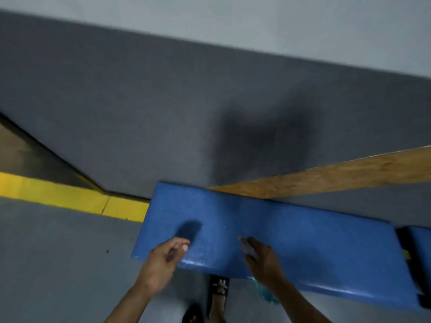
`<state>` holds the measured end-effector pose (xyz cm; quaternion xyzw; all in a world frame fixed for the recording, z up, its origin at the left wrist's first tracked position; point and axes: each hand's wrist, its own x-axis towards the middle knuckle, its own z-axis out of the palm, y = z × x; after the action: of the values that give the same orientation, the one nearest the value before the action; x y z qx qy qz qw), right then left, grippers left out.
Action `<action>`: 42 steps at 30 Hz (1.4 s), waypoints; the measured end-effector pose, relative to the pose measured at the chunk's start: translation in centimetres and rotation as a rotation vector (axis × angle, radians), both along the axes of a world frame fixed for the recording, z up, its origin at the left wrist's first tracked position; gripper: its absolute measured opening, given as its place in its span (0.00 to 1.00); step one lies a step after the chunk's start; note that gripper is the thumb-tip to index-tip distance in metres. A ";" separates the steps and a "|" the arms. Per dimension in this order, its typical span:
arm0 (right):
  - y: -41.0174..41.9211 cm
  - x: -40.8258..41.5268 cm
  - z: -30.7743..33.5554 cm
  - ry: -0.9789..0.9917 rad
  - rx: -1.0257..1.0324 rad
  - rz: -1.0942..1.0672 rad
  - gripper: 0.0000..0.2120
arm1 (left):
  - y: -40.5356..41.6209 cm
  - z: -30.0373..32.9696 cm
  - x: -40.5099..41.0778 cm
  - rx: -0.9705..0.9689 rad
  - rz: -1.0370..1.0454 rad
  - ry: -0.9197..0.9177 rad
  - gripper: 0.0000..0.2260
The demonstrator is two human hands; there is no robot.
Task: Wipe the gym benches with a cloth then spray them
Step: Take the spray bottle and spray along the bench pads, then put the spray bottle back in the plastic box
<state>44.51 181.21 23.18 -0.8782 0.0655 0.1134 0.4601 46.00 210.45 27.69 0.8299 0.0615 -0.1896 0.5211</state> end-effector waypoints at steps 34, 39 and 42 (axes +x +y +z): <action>-69.2 -40.4 44.2 -0.474 0.125 -0.514 0.14 | -88.8 41.4 -24.3 -0.530 -1.400 -0.296 0.17; -77.3 -44.3 43.4 -0.432 0.065 -0.627 0.14 | -98.4 40.6 -26.6 -0.542 -1.506 -0.297 0.11; -82.6 -46.2 43.6 -0.426 0.060 -0.693 0.12 | -104.7 39.8 -27.9 -0.559 -1.546 -0.292 0.07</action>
<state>-1.65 98.66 66.80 -0.7943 0.2573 -0.2311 0.4995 18.12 105.76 67.53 0.4946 -0.6428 -0.3924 0.4337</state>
